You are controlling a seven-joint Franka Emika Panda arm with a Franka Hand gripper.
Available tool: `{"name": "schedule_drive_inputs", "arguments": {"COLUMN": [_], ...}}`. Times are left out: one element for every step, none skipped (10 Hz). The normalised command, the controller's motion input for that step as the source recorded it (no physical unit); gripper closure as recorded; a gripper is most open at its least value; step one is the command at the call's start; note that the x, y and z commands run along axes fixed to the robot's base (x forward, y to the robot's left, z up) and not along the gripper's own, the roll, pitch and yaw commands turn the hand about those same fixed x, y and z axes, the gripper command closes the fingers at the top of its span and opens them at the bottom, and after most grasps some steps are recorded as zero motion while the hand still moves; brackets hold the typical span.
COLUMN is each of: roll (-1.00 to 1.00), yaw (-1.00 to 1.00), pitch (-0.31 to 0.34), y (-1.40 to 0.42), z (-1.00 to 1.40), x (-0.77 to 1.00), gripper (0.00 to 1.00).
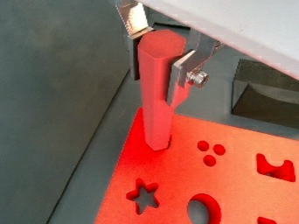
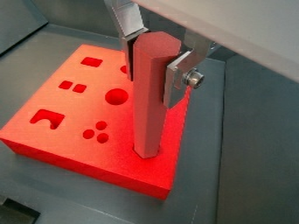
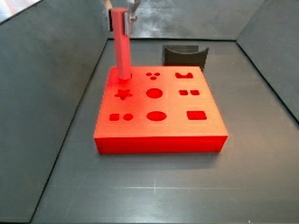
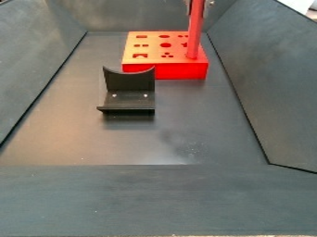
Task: Pick up the hexagon object. Move up. Place the hexagon object on the fixture. Regrasp the hexagon object. Move to above the board. Insert the hexagon object.
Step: Insert the hexagon object.
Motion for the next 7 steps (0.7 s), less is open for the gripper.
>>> {"name": "schedule_drive_inputs", "arguments": {"roll": [-0.10,-0.08,-0.09,-0.11,-0.04,0.02,0.00], "yaw": [-0.07,-0.07,-0.07,-0.06,-0.06,0.00,0.00], "pitch": [-0.073,-0.069,-0.057,-0.061,-0.016,0.000,0.000], "y": [0.03,0.00,0.01,0.03,0.00,0.00,0.00], "z": [-0.56,-0.58,-0.55,-0.38,-0.06,0.00,0.00], "x": [0.03,0.03,0.07,0.02,0.00,0.00,0.00], "gripper": [1.00,1.00,1.00,1.00,1.00,1.00,1.00]}}
